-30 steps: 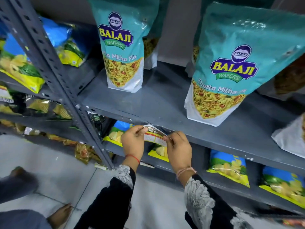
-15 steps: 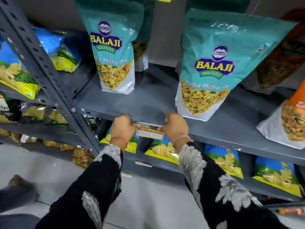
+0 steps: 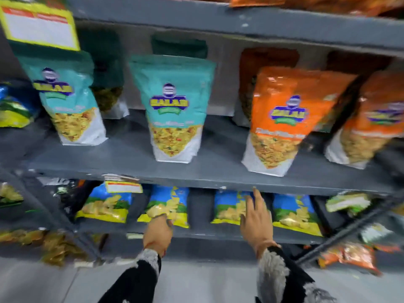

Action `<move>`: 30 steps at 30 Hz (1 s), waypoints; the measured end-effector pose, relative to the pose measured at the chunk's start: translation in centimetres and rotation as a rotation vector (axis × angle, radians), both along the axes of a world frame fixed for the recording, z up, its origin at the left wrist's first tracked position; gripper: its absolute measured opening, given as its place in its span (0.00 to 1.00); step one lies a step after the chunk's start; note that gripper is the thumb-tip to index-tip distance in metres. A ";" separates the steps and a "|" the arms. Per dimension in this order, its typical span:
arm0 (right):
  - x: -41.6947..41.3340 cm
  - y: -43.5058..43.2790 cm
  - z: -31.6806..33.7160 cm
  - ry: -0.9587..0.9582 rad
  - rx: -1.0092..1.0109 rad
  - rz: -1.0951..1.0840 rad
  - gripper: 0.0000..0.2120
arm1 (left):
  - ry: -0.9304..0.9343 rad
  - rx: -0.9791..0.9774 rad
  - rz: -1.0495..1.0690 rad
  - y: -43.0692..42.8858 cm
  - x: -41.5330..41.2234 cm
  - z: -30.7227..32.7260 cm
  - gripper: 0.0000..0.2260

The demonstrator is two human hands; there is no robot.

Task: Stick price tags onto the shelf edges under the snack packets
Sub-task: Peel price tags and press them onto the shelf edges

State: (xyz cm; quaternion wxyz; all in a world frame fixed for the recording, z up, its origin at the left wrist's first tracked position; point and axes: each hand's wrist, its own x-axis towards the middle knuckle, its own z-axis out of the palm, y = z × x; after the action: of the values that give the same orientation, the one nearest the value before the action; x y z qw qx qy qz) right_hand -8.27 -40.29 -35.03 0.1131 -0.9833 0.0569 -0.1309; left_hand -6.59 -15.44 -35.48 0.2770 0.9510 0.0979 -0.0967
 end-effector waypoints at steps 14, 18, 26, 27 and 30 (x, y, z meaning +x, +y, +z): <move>0.1 -32.2 4.1 -0.102 0.216 -0.215 0.14 | 0.160 -0.676 -0.166 -41.3 -0.3 5.6 0.16; 0.1 -33.1 3.8 -0.206 0.100 -0.122 0.07 | 0.087 -0.533 -0.121 -44.8 0.0 5.4 0.05; -4.1 -33.1 0.0 -0.203 0.470 -0.126 0.10 | -0.175 -0.408 -0.247 -43.5 -0.5 2.7 0.12; -3.8 -33.1 0.2 -0.201 0.551 -0.154 0.11 | -0.192 -0.415 -0.228 -43.2 -0.4 2.7 0.09; -1.2 -32.2 1.9 -0.261 0.745 -0.310 0.10 | -0.241 -0.422 -0.154 -43.6 0.9 4.1 0.04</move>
State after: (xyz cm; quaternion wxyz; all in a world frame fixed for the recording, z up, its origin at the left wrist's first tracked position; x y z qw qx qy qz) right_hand -9.43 -72.49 -33.16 0.4462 -0.8301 0.2325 -0.2403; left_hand -5.65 -59.01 -31.36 0.4710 0.8813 -0.0311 -0.0217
